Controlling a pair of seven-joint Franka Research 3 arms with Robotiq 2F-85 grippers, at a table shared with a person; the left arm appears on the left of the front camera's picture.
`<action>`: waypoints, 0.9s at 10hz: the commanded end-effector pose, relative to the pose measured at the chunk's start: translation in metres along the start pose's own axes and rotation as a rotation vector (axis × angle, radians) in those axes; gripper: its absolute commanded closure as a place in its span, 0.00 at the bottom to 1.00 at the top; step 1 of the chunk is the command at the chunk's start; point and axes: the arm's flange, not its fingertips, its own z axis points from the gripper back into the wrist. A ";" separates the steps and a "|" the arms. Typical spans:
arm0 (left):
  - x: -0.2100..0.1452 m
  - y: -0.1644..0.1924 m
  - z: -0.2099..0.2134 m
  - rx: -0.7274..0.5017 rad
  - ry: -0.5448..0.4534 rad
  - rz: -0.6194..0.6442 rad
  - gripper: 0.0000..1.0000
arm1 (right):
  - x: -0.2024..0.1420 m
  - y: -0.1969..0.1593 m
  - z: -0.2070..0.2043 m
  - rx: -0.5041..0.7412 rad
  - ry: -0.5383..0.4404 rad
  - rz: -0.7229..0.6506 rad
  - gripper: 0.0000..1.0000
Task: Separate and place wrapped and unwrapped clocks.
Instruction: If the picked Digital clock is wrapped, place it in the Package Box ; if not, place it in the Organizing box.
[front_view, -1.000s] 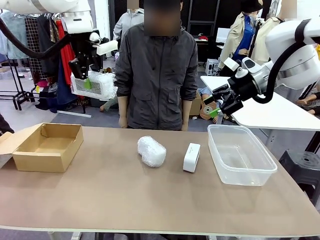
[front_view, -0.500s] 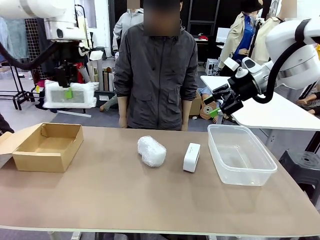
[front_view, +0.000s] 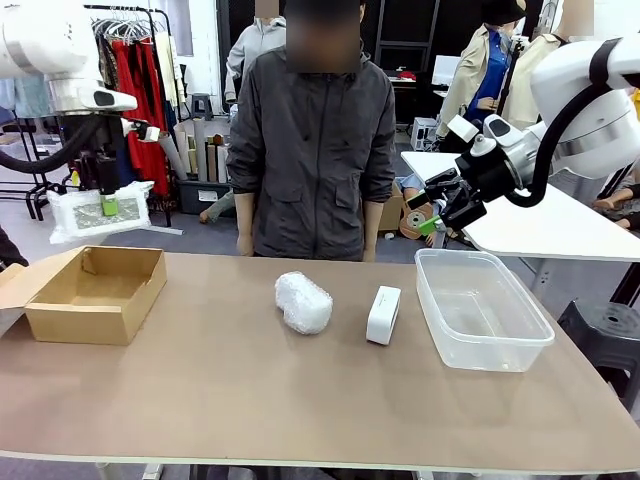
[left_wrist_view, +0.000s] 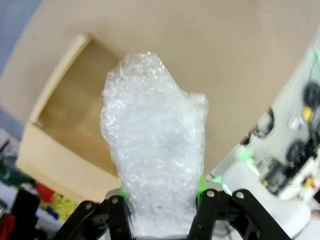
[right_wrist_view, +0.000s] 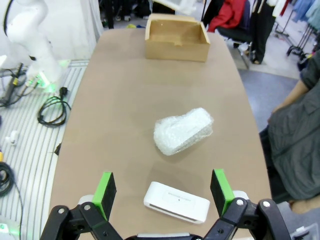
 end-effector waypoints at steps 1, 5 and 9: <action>0.003 -0.004 -0.007 0.117 0.006 0.162 1.00 | 0.001 0.001 0.001 0.005 0.005 0.006 0.00; 0.005 0.014 -0.003 0.162 -0.025 0.210 1.00 | 0.001 0.001 0.001 0.005 0.005 0.006 0.00; 0.006 0.012 -0.008 0.177 -0.031 0.218 1.00 | 0.001 0.001 0.001 0.005 0.005 0.006 0.00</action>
